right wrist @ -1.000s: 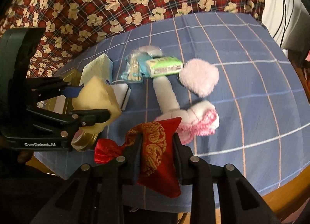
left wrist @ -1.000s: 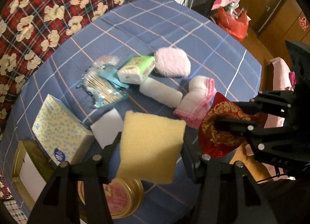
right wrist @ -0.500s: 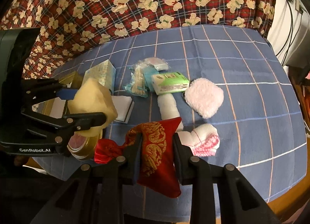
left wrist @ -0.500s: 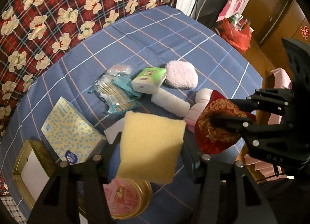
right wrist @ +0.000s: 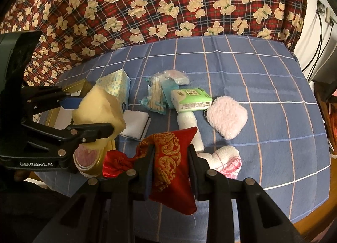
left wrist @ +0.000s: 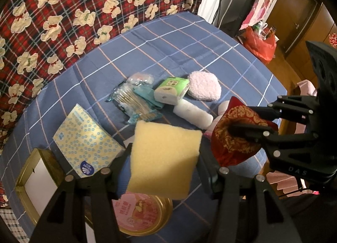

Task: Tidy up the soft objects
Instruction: 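Lift the yellow sponge with the left tool while the right tool lifts the red pouch, then carry the sponge with the left tool while the right tool carries the pouch over the gold tray, then lower and release the sponge with the left tool while the right tool releases the pouch into the tray, then move both open tools back toward the remaining items on the table, then grasp the pink-trimmed white cloth with the right tool while the left tool grasps the white cotton roll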

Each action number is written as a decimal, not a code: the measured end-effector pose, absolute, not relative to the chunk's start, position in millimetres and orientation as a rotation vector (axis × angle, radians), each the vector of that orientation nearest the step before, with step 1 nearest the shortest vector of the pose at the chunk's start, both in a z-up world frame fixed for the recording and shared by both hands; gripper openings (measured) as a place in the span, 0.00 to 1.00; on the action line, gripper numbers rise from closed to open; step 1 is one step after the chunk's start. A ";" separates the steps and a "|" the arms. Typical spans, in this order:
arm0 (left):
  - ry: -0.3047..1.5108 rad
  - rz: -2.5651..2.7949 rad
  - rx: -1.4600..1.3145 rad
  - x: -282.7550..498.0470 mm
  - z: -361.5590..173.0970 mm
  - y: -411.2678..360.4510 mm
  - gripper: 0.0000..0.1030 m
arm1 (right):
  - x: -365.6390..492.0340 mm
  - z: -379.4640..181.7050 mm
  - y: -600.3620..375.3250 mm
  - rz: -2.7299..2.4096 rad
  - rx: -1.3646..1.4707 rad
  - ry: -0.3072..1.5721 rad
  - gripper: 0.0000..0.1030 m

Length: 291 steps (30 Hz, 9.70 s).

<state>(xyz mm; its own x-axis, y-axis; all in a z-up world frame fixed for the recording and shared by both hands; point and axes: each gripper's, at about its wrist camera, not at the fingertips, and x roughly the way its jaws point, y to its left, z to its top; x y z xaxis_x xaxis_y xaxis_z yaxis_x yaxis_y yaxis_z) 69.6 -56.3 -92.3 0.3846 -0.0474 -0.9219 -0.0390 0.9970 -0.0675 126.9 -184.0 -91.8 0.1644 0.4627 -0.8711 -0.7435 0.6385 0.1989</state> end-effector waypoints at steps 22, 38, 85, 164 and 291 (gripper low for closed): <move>1.137 0.076 -0.146 40.9 -84.2 -21.9 0.53 | 107.8 -81.6 -146.8 0.915 -0.370 1.055 0.30; 1.128 0.177 -0.215 6.0 -85.7 18.1 0.53 | 86.3 -84.9 -99.0 0.994 -0.439 1.046 0.30; 1.121 0.461 -0.406 -102.1 -97.7 117.9 0.53 | 13.0 -97.7 28.5 1.279 -0.605 1.020 0.30; 1.282 0.709 -0.552 -174.2 -156.2 164.4 0.59 | -82.3 -141.9 107.7 1.564 -0.908 0.918 0.59; 1.401 0.103 -0.238 170.6 -192.6 -108.4 0.74 | 170.0 -142.5 -248.5 0.685 -0.517 1.148 0.58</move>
